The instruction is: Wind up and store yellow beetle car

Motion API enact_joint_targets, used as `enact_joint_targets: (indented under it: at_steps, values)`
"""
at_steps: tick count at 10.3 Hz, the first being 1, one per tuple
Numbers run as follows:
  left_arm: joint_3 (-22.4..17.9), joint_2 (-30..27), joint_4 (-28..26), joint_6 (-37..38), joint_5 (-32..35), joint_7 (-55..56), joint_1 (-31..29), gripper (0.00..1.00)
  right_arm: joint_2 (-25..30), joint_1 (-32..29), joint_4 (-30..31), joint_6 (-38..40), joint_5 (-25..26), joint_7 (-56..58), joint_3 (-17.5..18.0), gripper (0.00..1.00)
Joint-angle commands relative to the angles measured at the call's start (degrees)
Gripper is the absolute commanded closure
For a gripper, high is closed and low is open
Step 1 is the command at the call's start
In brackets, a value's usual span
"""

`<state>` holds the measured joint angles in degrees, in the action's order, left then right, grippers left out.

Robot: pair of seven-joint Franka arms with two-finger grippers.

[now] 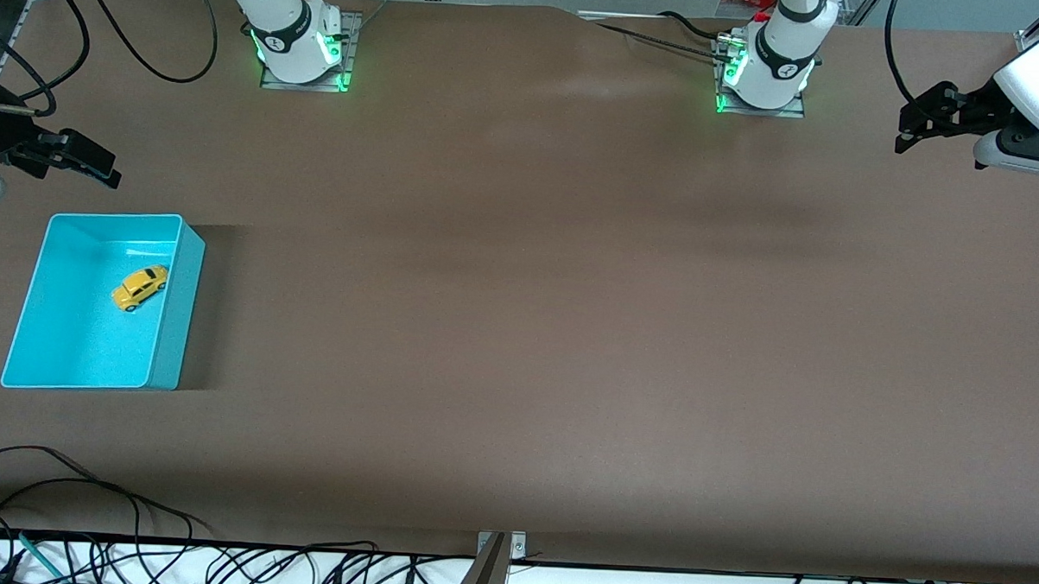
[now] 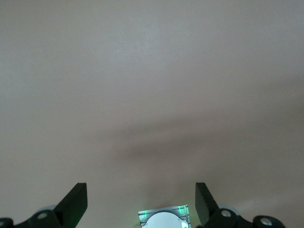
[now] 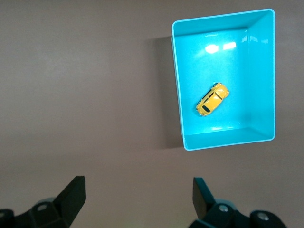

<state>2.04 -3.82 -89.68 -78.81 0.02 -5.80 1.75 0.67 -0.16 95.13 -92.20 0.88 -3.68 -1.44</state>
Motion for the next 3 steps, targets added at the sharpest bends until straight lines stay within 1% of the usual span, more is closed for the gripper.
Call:
enact_joint_targets:
  at_steps: [1, 3]
  values:
    - [-0.02, 0.57, 1.7, 1.03, -0.72, 0.09, 0.18, 0.0, 0.83, -1.16, -0.39, 1.58, 0.09, 0.95, 1.09, 0.0]
    - [0.07, 0.57, 1.7, 1.03, -0.72, 0.17, 0.27, 0.0, 0.83, -1.16, -0.39, 1.58, 0.09, 0.95, 1.09, 0.0]
